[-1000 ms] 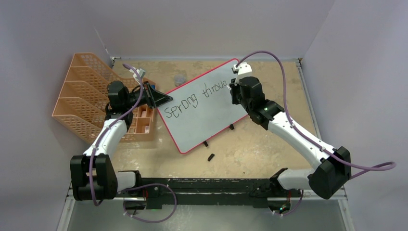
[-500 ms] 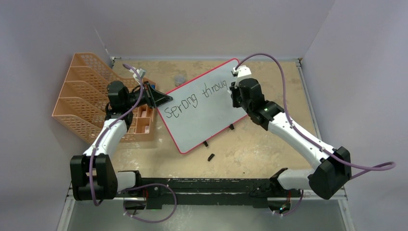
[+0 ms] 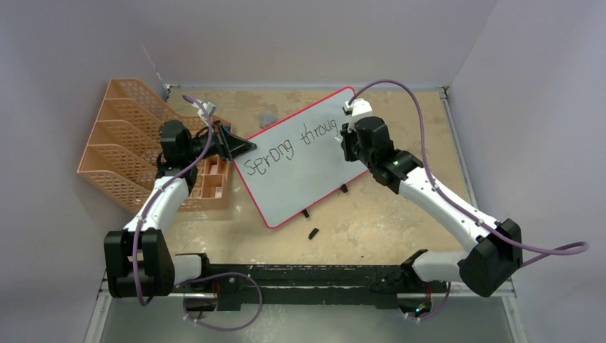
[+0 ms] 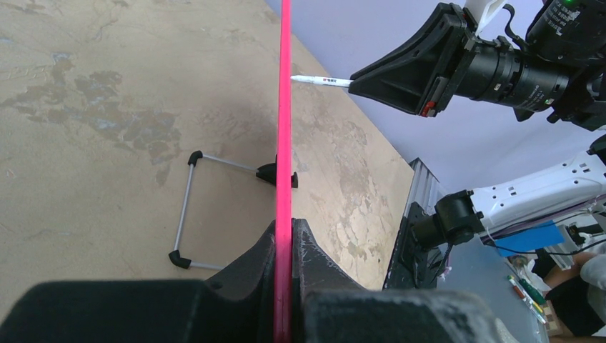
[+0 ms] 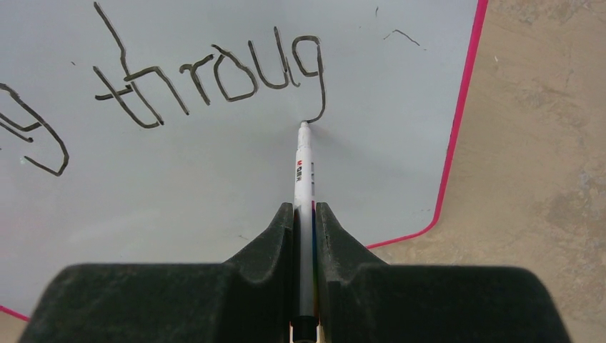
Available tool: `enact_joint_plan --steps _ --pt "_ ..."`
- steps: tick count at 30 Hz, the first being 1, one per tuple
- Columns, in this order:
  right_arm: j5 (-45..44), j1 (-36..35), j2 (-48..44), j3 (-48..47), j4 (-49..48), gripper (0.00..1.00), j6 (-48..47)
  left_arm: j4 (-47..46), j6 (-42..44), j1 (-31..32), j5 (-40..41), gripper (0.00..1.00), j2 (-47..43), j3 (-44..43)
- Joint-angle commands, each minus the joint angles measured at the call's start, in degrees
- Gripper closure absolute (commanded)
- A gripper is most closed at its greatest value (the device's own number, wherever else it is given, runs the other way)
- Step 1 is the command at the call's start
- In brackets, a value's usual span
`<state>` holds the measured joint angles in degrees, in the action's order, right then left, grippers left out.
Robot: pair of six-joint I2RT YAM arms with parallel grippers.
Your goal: Write a sentence on the whiteboard
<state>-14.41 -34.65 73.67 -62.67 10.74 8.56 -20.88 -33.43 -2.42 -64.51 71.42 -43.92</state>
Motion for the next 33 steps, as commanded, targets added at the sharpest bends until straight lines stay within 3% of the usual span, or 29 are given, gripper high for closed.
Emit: enact_joint_plan --steps 1,7,22,33 --pt "3.81 -0.02 -1.91 -2.39 -1.83 1.00 0.74 0.93 2.03 1.64 -3.41 1.00 0.39 -0.73" --pt "3.71 -0.02 -2.95 -3.14 -2.35 1.00 0.56 0.93 2.01 1.63 -3.35 1.00 0.30 -0.77" --pt "-6.55 0.10 -5.87 -2.01 -7.12 1.00 -0.60 1.11 2.05 1.71 -3.08 1.00 0.24 -0.81" --pt "-5.39 1.25 -2.95 -4.22 -11.82 1.00 -1.59 1.28 2.23 1.70 -3.08 1.00 0.24 -0.82"
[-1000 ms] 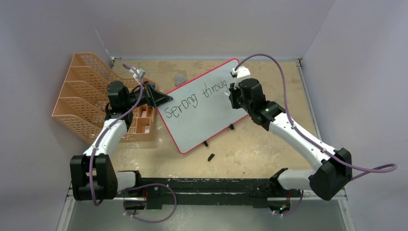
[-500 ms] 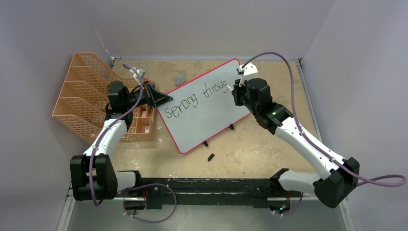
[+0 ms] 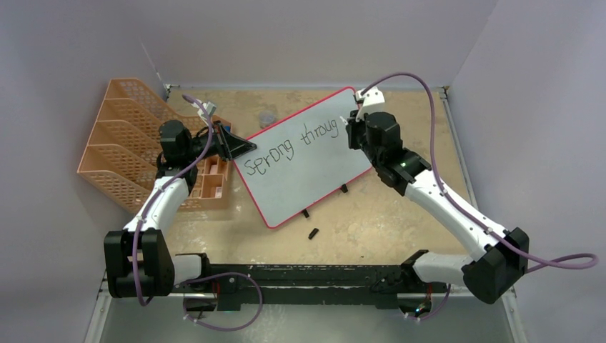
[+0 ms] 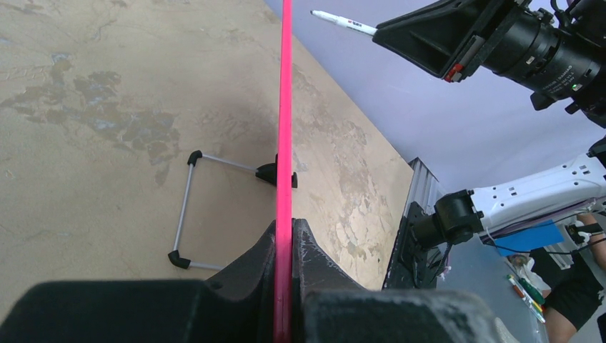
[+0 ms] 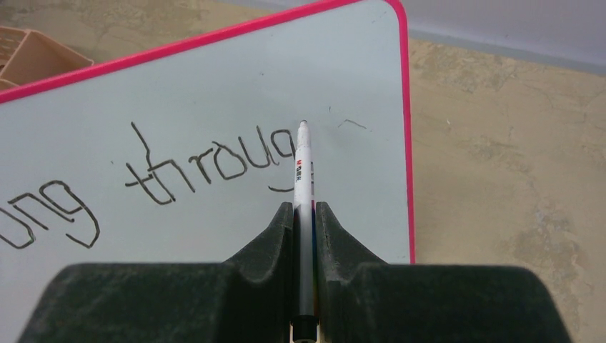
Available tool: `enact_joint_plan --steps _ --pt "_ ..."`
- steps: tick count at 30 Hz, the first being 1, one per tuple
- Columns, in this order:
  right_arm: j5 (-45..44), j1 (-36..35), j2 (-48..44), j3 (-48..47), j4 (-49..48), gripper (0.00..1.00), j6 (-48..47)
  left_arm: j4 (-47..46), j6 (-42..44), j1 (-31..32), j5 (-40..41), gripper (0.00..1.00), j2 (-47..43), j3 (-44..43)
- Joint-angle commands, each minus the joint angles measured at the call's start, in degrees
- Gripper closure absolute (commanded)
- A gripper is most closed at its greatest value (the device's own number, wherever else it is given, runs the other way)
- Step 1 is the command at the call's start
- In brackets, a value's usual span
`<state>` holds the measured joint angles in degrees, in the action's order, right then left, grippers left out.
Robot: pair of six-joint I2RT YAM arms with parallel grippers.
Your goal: Write a sentence on the whiteboard
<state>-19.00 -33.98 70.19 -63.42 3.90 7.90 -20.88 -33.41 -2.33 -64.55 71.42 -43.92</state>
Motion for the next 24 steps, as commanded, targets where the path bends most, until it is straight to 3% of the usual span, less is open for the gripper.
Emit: enact_joint_plan --steps 1,24 --pt "-0.73 0.63 0.74 -3.72 -5.30 1.00 -0.88 1.36 2.21 1.59 -3.03 1.00 0.22 -0.82" --pt "2.30 1.36 5.16 -4.89 -6.12 1.00 -1.24 1.55 2.46 1.62 -3.21 1.00 0.30 -1.08"
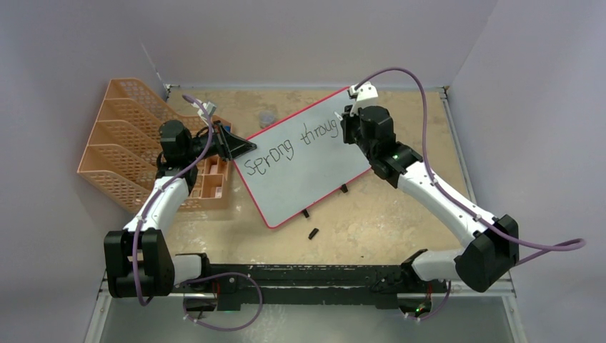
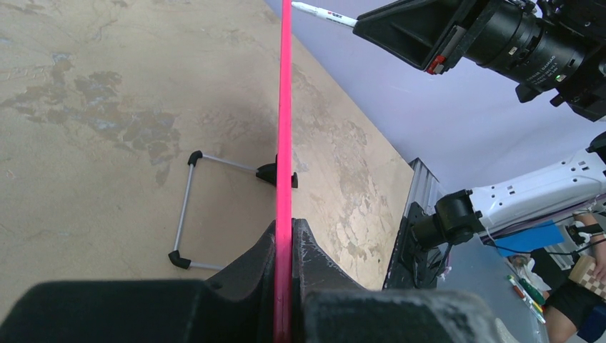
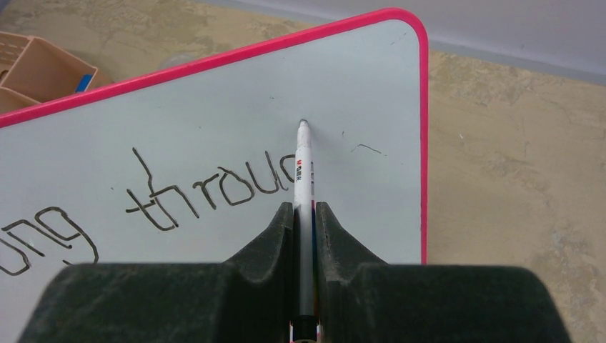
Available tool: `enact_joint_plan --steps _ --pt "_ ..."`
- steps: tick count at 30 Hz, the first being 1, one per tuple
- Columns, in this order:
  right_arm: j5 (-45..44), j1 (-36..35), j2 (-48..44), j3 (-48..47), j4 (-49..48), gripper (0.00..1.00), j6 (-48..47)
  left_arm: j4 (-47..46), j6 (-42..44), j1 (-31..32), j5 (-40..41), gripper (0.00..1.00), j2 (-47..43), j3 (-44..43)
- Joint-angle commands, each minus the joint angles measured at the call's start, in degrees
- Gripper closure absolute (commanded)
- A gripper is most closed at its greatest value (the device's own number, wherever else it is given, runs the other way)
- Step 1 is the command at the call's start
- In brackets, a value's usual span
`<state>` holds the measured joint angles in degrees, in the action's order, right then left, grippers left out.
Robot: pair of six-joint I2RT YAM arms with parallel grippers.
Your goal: Write a sentence on the whiteboard
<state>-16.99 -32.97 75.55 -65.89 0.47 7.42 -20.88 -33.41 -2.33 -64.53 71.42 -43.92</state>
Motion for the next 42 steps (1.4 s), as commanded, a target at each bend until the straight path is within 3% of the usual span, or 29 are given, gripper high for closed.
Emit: enact_joint_plan --steps 1,26,42 --pt "0.37 0.36 -0.15 -2.28 -2.61 1.00 -0.70 1.55 2.47 1.62 -3.23 1.00 0.31 -1.08" --pt "2.05 0.45 -1.80 2.27 4.54 1.00 1.43 1.46 2.30 1.55 -3.32 1.00 0.39 -1.08" --pt "0.32 0.41 -5.12 2.46 3.95 1.00 2.11 1.46 2.30 1.59 -3.06 1.00 0.47 -0.96"
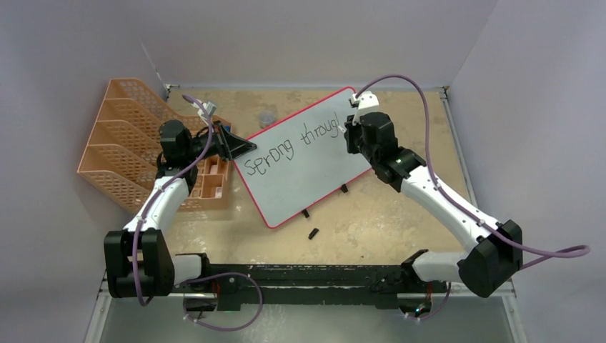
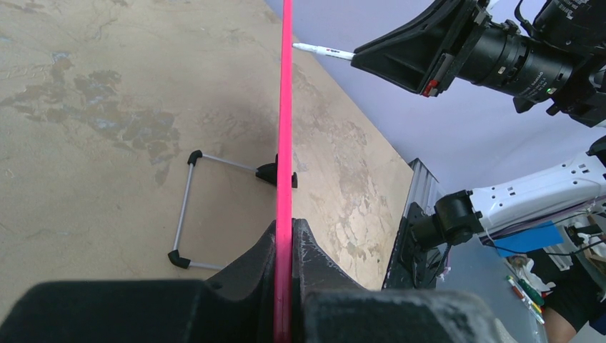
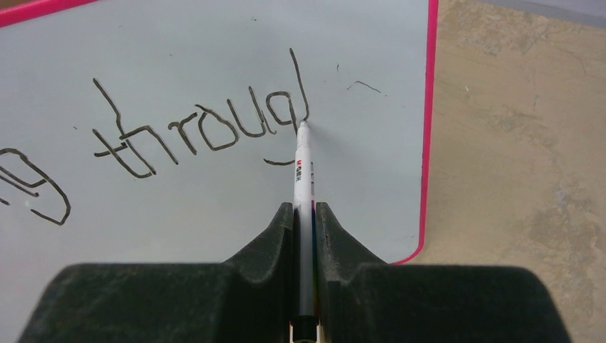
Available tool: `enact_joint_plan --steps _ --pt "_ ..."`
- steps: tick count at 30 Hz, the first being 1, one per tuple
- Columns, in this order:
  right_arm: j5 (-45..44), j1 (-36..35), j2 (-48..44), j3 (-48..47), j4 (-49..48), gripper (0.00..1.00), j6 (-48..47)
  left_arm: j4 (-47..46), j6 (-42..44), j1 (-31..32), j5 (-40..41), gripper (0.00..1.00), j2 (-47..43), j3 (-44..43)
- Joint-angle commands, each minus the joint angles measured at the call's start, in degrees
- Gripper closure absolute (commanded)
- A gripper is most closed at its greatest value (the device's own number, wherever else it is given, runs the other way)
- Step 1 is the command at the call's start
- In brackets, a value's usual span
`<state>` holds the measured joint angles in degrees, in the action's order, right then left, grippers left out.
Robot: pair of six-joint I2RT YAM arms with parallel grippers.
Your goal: Write a sentence on the whiteboard
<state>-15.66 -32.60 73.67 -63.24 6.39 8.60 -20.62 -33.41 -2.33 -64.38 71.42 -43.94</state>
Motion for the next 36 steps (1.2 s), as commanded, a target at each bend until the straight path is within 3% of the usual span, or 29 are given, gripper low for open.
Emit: enact_joint_plan --steps 1,36 --pt "-1.35 0.07 -3.76 -0.02 -2.64 1.00 0.93 1.20 2.30 1.61 -3.21 1.00 0.48 -0.89" --pt "-2.17 0.08 0.56 -1.48 -7.70 1.00 -0.48 1.20 2.38 1.59 -3.58 1.00 0.39 -1.06"
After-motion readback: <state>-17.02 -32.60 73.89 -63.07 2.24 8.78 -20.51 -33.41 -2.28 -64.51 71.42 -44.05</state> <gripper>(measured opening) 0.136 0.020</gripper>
